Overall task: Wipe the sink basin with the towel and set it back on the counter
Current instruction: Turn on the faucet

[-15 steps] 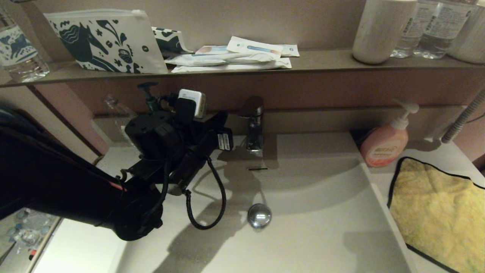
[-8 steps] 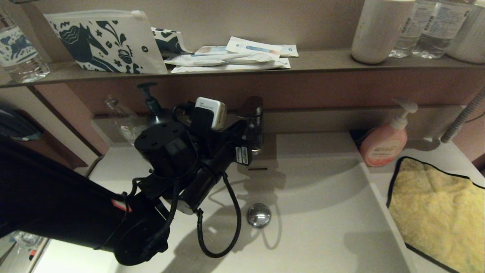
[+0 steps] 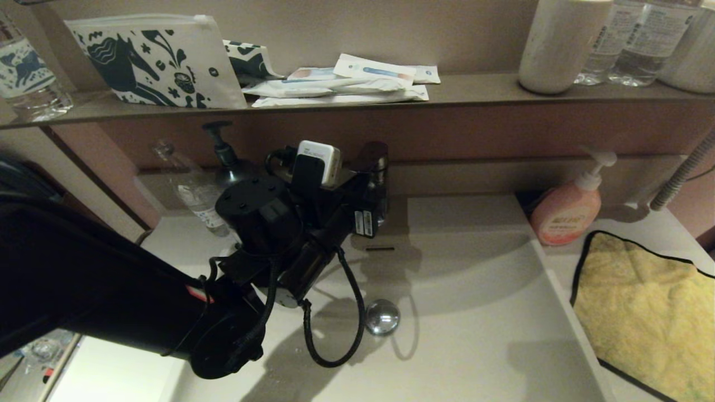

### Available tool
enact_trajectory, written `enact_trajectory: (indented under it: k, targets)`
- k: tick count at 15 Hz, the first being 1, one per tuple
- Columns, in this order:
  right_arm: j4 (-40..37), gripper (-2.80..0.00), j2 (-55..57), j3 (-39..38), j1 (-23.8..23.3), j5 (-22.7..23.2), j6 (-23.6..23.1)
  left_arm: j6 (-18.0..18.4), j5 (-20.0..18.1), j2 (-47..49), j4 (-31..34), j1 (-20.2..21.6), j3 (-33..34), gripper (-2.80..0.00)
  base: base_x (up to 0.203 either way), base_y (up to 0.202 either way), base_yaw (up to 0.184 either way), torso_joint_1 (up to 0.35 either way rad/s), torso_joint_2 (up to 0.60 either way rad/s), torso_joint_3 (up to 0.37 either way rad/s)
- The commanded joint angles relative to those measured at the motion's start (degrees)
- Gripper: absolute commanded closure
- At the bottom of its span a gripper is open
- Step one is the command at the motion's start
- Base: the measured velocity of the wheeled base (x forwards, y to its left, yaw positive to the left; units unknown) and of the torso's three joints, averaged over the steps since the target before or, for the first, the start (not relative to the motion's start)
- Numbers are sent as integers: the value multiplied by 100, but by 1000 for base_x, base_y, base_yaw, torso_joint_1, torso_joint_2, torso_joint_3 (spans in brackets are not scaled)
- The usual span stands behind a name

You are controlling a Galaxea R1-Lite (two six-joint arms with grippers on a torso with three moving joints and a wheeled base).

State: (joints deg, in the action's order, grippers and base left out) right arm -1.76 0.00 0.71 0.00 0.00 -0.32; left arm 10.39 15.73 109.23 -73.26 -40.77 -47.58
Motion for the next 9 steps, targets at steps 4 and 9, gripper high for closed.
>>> enact_trajectory:
  k: [4,9]
  targets:
    - [0,0,0,0,0,0,-3,23,9,38,-31,-3,-208,0,0,0,0,0,0,0]
    - [0,0,0,0,0,0,-3,51,9,28,4,16,-366,0,0,0,0,0,0,0]
